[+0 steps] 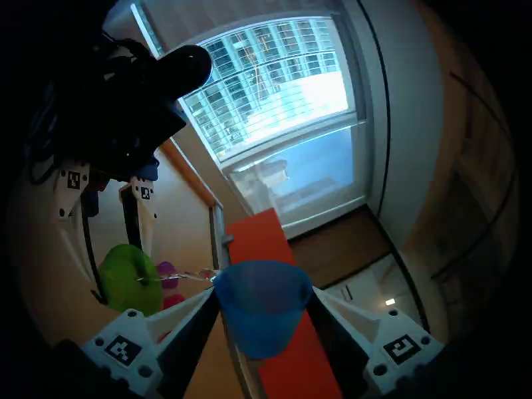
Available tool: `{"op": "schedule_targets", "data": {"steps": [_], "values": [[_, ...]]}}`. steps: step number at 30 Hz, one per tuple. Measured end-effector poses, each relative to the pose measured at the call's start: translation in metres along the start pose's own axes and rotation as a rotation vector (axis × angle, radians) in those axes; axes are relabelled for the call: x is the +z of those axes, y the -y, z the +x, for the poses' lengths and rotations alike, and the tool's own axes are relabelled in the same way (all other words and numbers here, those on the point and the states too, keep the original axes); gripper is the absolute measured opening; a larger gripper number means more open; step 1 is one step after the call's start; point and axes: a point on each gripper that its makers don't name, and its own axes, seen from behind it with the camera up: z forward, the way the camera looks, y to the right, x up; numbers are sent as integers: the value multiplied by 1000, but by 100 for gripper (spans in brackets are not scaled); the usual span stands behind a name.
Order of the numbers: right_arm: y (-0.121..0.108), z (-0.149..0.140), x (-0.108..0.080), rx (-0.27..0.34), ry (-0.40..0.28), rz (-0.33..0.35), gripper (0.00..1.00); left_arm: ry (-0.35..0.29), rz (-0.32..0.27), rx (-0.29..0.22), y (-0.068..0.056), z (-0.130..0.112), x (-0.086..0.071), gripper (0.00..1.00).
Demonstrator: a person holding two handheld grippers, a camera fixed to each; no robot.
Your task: Pour water
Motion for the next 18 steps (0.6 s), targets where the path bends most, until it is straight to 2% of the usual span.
{"op": "schedule_targets", "data": {"steps": [18], "values": [[-10,5,-4,-75,-8,-27,90,-2,-1,12,-3,2,0,84]]}}
